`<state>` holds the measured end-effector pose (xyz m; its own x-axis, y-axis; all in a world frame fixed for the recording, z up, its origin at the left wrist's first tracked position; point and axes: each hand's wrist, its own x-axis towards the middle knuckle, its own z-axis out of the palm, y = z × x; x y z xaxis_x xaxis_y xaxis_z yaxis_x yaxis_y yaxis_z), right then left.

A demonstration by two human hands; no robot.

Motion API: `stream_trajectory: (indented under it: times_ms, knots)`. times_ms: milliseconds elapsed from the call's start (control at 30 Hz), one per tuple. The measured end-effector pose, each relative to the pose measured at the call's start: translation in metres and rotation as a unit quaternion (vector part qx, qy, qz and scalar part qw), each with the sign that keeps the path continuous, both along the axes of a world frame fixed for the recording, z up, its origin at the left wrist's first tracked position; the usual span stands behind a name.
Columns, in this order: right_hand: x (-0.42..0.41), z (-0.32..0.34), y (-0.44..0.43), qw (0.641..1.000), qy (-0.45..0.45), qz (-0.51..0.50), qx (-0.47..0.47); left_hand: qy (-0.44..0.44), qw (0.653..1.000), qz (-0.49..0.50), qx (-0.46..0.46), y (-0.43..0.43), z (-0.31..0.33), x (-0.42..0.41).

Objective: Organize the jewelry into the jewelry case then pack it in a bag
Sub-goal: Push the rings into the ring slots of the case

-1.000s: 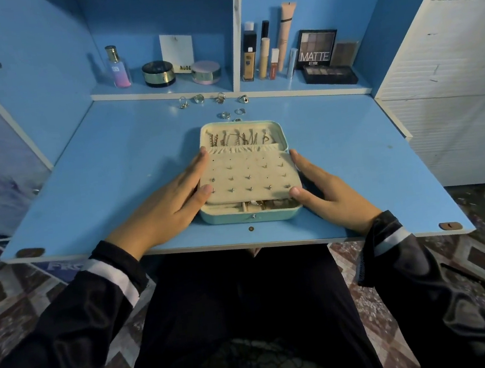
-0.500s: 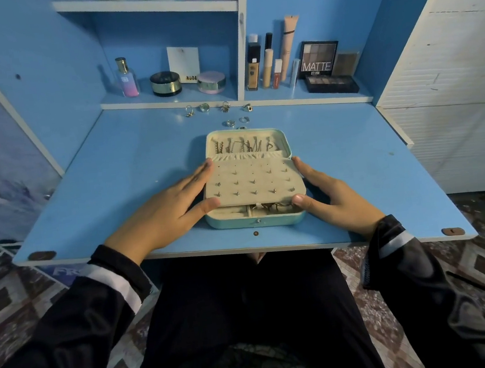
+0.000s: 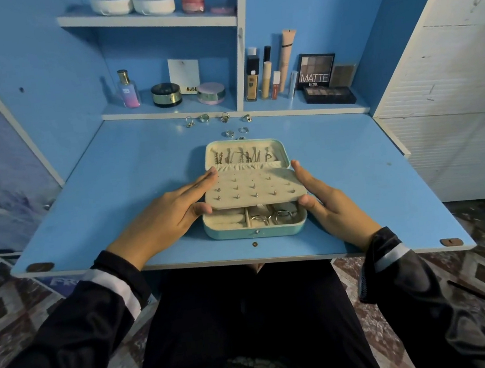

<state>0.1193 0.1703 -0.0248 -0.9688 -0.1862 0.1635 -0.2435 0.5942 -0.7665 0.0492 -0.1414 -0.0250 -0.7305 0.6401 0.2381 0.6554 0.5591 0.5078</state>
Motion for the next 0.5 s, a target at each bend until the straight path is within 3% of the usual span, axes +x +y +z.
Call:
stream_trajectory:
  times_ms: [367, 500]
  knots:
    - [-0.008, 0.013, -0.009, 0.994, 0.077, -0.012, -0.078, 0.168, 0.984, 0.024, 0.061, 0.011, -0.001, -0.007]
    - [-0.02, 0.012, -0.009, 0.987, 0.109, -0.021, -0.118, 0.179, 0.978, 0.017, 0.101, 0.018, 0.004, -0.018]
